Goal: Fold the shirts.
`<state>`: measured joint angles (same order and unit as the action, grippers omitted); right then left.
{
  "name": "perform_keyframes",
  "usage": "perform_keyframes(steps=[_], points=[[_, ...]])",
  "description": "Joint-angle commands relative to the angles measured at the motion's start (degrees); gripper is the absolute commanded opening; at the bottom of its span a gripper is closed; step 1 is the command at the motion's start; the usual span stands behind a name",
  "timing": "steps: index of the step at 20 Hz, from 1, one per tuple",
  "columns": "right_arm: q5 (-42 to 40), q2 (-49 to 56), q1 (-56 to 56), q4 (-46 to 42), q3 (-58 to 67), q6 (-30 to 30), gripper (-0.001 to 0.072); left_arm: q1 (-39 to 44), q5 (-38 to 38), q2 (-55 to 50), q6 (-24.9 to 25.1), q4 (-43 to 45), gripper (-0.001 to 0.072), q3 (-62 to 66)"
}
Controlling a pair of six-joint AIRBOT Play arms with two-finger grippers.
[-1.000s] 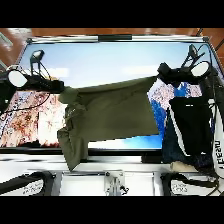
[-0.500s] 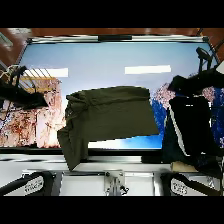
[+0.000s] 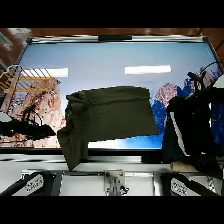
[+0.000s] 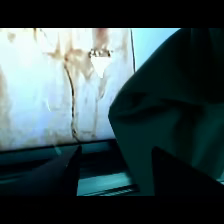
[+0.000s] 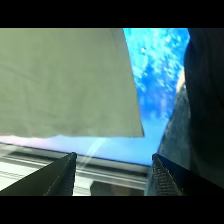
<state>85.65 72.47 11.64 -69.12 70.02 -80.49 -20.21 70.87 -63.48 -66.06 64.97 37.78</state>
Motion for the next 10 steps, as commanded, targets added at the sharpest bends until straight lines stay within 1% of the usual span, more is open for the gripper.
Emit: perform_keyframes(steps=[1,2,5,6,8,10], points=[[-3.48,-0.13,0.09,1.51,-1.11,-0.70,0.0584,-0.39,-3.78,-4.57,4.98,-2.08,0.0490,-2.38],[-3.69,-0.13,0.09,1.51,-1.11,-1.07,0.0584,-0.35,-5.03,-5.73,5.05,-2.43,0.0490,-2.38],[-3.63,-0.13,0.09,1.51,-1.11,-1.64,0.0584,-0.28,-6.80,-7.69,8.46,-6.67,0.0489,-2.38],[-3.65,-0.13,0.09,1.51,-1.11,-1.90,0.0584,-0.09,-7.06,-8.22,8.63,-6.97,0.0488,-2.38],[-3.69,-0.13,0.09,1.36,-1.11,-2.58,0.0584,0.74,-7.56,-9.11,9.07,-7.23,0.0446,-2.38],[-3.65,-0.13,0.09,1.05,-1.11,-3.48,0.0584,2.03,-7.67,-10.19,9.53,-8.07,0.0424,-2.38]])
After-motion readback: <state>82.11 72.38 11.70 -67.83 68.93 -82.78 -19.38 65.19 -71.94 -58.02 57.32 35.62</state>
